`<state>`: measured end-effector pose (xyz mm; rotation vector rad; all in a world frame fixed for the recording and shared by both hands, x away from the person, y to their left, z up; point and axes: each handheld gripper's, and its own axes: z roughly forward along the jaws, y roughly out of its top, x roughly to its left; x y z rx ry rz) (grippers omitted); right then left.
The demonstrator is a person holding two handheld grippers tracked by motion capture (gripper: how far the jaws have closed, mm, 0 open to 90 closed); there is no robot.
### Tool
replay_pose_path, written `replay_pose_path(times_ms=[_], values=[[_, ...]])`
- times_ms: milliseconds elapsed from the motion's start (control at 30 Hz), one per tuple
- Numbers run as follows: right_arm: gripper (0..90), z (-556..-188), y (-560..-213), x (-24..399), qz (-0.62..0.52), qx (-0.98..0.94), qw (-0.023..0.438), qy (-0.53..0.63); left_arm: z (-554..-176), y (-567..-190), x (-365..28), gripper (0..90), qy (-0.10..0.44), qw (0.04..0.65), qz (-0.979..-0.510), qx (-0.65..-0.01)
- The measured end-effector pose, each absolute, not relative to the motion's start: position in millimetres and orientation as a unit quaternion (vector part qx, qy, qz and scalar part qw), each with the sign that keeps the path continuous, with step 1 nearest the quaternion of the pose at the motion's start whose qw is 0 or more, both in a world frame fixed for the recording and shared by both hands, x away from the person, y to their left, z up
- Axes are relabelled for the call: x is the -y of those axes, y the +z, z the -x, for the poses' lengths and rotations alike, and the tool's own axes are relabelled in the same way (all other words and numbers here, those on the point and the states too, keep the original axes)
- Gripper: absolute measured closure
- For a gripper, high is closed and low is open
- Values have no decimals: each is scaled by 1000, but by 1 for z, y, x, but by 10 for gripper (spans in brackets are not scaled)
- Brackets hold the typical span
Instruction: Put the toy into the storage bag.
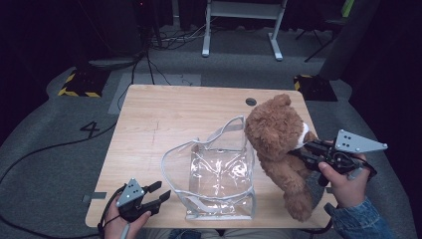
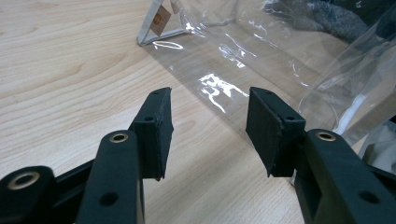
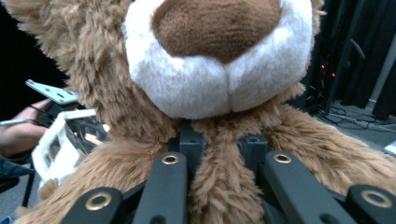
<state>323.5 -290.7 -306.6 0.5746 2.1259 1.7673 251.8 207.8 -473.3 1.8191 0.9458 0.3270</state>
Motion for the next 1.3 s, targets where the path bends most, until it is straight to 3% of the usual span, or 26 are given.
replay_pose_path(times_ms=[300, 933, 1300], values=[[770, -321, -278, 267, -172, -745, 155, 625, -257, -474, -204, 511, 127, 508, -760, -384], [769, -321, -228, 196, -101, -736, 100, 662, -242, -476, -220, 513, 140, 505, -747, -408], [769, -316, -224, 141, -65, -733, 58, 675, -245, -477, -219, 514, 136, 508, -748, -405]])
